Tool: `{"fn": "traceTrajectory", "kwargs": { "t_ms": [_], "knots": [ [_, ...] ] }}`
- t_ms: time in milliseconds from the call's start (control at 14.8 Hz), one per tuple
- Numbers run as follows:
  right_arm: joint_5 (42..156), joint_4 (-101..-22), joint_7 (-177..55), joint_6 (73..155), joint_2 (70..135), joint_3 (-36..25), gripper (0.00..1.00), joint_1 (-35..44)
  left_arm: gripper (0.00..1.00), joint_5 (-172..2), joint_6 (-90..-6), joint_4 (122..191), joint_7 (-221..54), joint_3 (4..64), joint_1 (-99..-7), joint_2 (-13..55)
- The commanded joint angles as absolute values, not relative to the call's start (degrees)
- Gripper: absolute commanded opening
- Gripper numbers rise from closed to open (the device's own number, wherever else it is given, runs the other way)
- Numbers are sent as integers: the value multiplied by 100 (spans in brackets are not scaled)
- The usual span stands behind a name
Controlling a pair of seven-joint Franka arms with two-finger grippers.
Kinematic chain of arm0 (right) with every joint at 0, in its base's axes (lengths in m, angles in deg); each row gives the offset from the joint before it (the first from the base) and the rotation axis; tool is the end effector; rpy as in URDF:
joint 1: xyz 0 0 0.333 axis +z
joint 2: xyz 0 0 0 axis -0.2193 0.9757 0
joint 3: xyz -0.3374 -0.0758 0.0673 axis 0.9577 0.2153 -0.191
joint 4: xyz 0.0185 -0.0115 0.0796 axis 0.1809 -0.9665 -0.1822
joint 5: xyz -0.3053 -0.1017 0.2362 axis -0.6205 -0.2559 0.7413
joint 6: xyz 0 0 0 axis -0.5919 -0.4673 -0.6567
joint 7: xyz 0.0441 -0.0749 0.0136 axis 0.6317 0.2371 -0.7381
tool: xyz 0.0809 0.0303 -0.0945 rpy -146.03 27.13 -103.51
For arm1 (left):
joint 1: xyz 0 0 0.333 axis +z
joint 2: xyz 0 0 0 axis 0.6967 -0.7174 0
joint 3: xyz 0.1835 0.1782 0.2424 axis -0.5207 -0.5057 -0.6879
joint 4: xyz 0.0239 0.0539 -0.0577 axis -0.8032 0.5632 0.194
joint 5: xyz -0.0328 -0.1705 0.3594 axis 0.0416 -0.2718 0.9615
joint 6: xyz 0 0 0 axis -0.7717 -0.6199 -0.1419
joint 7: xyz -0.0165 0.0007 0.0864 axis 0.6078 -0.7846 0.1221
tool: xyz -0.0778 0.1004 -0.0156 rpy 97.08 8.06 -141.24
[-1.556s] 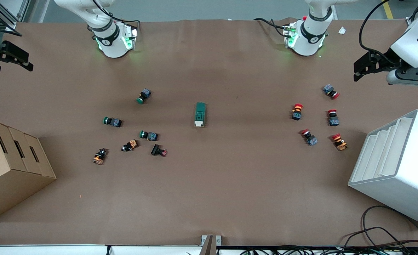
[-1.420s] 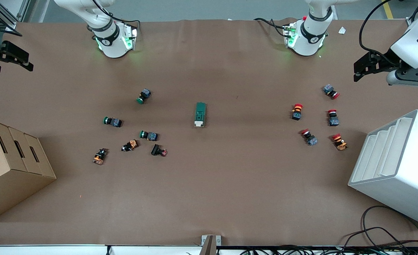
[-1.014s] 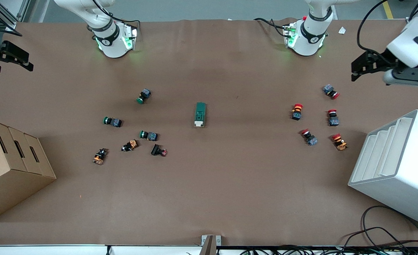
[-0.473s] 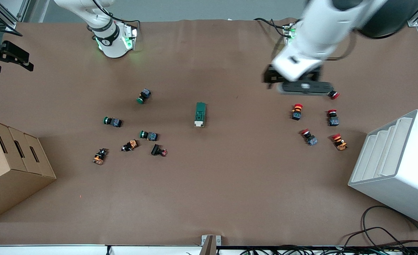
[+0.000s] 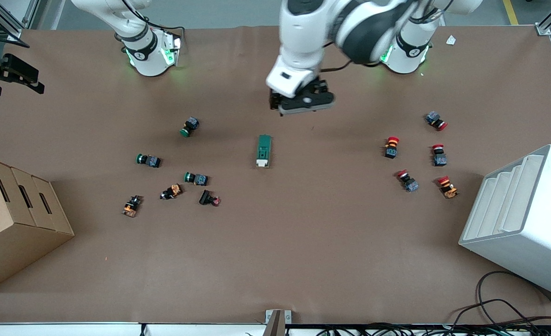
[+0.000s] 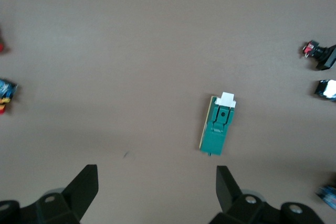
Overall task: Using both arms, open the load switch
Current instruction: 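Move the left gripper over the green switch's white handle, then reach the right gripper to the white handle while the left gripper hovers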
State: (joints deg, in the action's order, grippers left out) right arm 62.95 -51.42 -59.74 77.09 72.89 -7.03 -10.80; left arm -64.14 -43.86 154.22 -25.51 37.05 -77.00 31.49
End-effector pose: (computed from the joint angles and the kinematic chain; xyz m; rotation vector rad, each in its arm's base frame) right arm 0.4994 -0.0163 0.6862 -3.1171 -0.0624 0.1267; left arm 0.4096 -0.5077 0.4638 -3.1125 -0.1719 -0.1536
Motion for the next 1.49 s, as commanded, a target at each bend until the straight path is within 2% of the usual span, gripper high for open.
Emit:
{"fn": "traceTrajectory", "kwargs": {
  "t_ms": [0,541,812,1014,1217,1420],
  "knots": [
    [6287,-5174,-6018,7722,7222,-718,100,-1126,99,-5766,-4809,15327,-1971,3677,-8333,2642],
    [6295,-5104,-6001,7731,7432,-718,100,-1170,99,-3280,-4818,15449,876,3686,-9267,1552],
    [6278,-5086,-6018,7958,8151,-683,100,-1205,98,-2023,-4827,15520,1949,3686,-9522,1078],
    [6137,-4964,-6036,8300,8863,-674,100,-1249,99,-961,-5309,15835,2880,3686,-9549,901],
    [6137,-4910,-5817,8513,8918,-700,100,-1048,99,34,-5513,16179,3664,3686,-9540,778],
    [6207,-5068,-4134,8941,9111,-718,100,-522,99,649,-5696,16231,3824,3686,-9540,620]
  ]
}}
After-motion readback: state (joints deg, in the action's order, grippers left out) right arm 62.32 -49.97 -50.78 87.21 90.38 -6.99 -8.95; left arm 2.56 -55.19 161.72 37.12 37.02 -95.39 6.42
